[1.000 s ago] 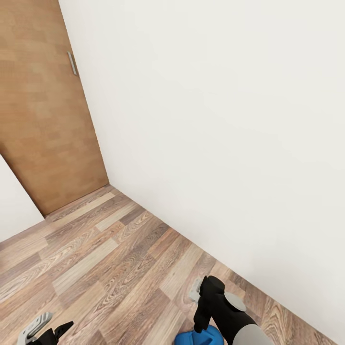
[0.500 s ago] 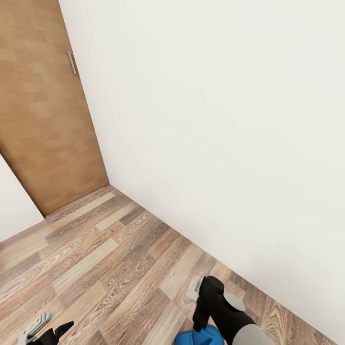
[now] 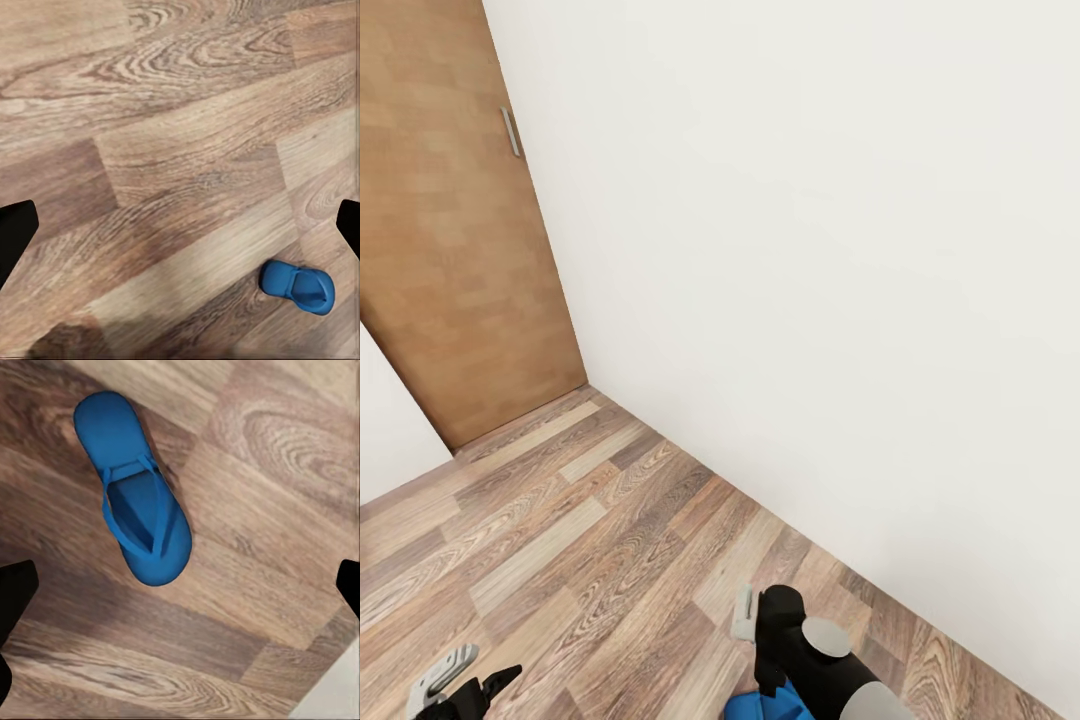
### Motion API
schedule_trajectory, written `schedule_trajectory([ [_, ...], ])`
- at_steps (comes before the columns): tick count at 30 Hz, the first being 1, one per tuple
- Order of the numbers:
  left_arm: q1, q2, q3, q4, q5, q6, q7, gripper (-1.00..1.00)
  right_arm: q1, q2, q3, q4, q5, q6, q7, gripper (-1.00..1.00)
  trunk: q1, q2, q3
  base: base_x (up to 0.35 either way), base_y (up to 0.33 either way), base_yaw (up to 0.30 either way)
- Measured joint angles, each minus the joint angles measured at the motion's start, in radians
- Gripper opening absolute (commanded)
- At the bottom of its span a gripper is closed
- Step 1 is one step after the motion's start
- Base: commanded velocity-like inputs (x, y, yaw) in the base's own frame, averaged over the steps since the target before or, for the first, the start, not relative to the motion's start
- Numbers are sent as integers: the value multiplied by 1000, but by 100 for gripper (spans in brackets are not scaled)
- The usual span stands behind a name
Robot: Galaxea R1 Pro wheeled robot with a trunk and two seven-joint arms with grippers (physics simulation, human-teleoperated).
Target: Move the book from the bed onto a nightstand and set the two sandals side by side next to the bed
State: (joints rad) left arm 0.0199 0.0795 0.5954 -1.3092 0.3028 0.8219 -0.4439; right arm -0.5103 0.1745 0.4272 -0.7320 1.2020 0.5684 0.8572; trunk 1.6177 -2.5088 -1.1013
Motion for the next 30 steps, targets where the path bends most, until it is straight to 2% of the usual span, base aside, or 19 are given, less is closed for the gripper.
schedule_trajectory([
  [5, 0, 0, -17, -18, 1, 52, 1, 100, 0, 0, 38, -1, 25, -4, 6, 100, 0, 0, 0, 0, 0, 0],
  [10, 0, -1, -23, -24, 2, 75, 2, 100, 0, 0, 50, -1, 28, -5, 10, 100, 0, 0, 0, 0, 0, 0],
  [12, 0, 0, -24, -25, 2, 79, 2, 100, 0, -9, 51, -2, 29, -5, 11, 100, 0, 0, 0, 0, 0, 0],
  [20, 0, 1, -24, -28, 2, 85, 2, 100, -1, -61, 47, -2, 27, -9, 12, 100, 0, 0, 0, 0, 0, 0],
  [30, 0, 9, -24, -33, 2, 85, 1, 100, 0, -79, 15, -2, 26, -13, 12, 100, 0, 0, 0, 0, 0, 0],
])
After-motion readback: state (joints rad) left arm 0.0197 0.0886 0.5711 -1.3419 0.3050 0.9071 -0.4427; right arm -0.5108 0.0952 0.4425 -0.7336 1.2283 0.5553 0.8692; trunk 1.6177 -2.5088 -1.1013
